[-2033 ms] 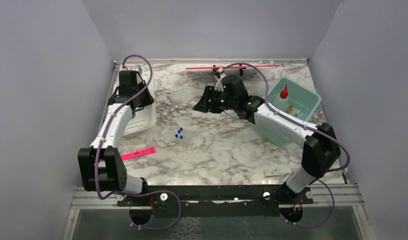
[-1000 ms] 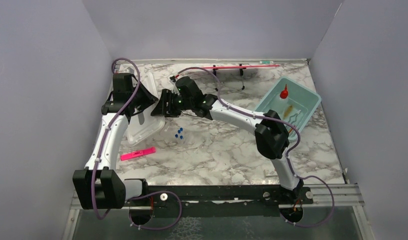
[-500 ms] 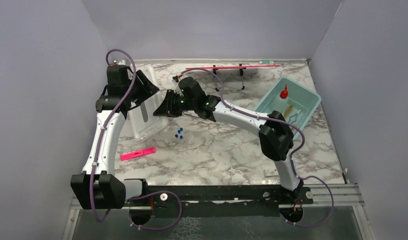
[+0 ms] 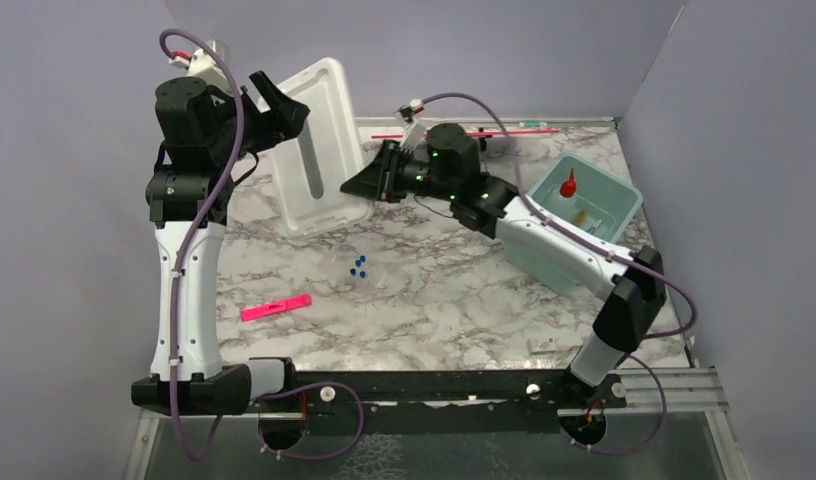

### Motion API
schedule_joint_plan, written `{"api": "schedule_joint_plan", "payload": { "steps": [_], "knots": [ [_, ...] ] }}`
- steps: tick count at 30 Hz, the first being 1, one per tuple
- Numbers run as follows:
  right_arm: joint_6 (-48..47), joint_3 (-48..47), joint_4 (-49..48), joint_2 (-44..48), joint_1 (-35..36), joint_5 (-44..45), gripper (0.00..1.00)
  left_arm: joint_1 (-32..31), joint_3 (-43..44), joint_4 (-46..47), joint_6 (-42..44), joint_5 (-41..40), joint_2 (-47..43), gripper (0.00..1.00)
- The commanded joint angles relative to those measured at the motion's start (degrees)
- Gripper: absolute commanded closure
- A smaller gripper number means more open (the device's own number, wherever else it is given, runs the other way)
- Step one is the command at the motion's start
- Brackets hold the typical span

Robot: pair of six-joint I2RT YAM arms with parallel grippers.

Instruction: Organize the chemistry lab equipment

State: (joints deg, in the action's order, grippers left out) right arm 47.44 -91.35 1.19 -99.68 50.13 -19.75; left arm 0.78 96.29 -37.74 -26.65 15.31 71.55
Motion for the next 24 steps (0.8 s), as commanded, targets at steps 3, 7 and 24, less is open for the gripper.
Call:
{"api": "schedule_joint_plan", "payload": {
  "steps": [3, 7, 24],
  "knots": [
    [-6.1, 3.4, -0.6, 13.4, -8.1, 7.1, 0.99, -4.4, 6.6, 2.0, 6.7, 11.5, 4.0, 0.18],
    [-5.5, 6.6, 3.0, 21.5, -14.4, 11.7, 0.99, -8.1, 9.4, 3.6, 7.2, 15.3, 6.9, 0.18],
    [12.2, 9.6, 43.1, 45.5, -24.5, 58.9, 0.99, -27.9, 16.4, 9.5, 3.8, 13.5, 23.4, 0.18]
  ]
}}
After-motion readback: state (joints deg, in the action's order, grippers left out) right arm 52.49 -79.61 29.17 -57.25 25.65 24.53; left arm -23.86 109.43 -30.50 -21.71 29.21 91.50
